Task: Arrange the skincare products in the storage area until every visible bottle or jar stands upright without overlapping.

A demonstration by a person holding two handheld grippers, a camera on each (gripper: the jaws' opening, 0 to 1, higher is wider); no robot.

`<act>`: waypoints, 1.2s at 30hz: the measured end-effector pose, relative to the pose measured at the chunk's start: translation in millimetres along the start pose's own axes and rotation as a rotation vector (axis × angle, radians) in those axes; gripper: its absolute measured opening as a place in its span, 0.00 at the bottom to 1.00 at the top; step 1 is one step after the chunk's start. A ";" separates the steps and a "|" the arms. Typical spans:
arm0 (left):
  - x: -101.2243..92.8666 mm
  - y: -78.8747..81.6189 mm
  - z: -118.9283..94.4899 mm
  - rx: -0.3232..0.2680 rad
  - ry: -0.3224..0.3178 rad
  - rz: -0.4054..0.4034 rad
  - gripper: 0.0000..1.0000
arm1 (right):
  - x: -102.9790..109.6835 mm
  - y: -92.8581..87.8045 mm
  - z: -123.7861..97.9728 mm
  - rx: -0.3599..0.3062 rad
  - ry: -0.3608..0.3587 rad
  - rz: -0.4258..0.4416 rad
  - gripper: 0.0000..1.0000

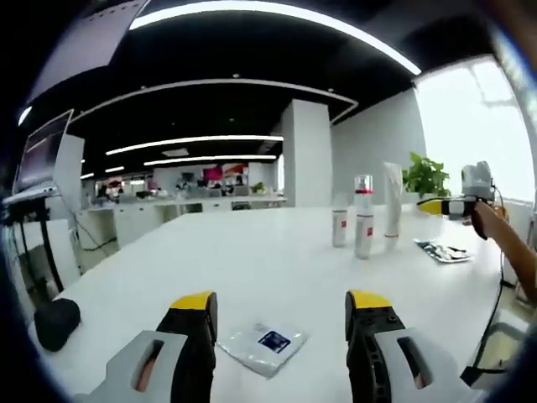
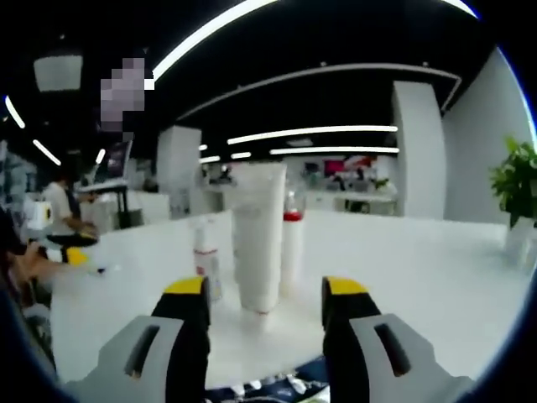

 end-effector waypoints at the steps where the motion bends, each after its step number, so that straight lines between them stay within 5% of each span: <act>1: 1.5 2.8 -2.4 0.008 -0.017 0.002 0.66 | 1.6 -0.3 -2.3 0.001 -0.002 0.000 0.53; 6: 14.2 25.3 -13.4 0.032 -0.160 -0.058 0.70 | 20.4 -8.0 -10.9 0.035 0.034 -0.002 0.53; 11: 25.1 42.9 -19.1 0.035 -0.231 -0.032 0.77 | 43.4 -15.7 -12.3 0.077 0.045 -0.068 0.50; 15: 25.0 43.5 -19.7 0.129 -0.277 0.013 0.99 | 63.1 -12.4 -11.4 0.039 0.142 -0.018 0.56; 19: 34.3 38.5 -18.8 0.251 -0.268 0.145 1.00 | 70.4 -9.4 -13.2 0.008 0.193 0.032 0.59; 26: 48.0 32.6 -5.2 0.467 -0.339 0.172 0.95 | 66.5 -8.6 -30.5 -0.019 0.181 0.065 0.56; 32: 43.2 28.3 12.6 0.592 -0.367 0.293 0.94 | 71.2 -16.3 -33.1 -0.019 0.173 0.111 0.56; 36: 36.6 20.2 25.8 0.671 -0.413 0.305 0.91 | 75.3 -19.0 -32.2 -0.010 0.176 0.113 0.56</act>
Point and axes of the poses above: the point that each gripper's makers call its tool centre point, and the gripper's own axes: z roughly forward along the fingers, x roughly to its left, y roughly out of its top, the point moved 8 cm from there along -z, roughly backward along the fingers, and after that the axes turned 6 degrees about x, right-handed, at the moved point
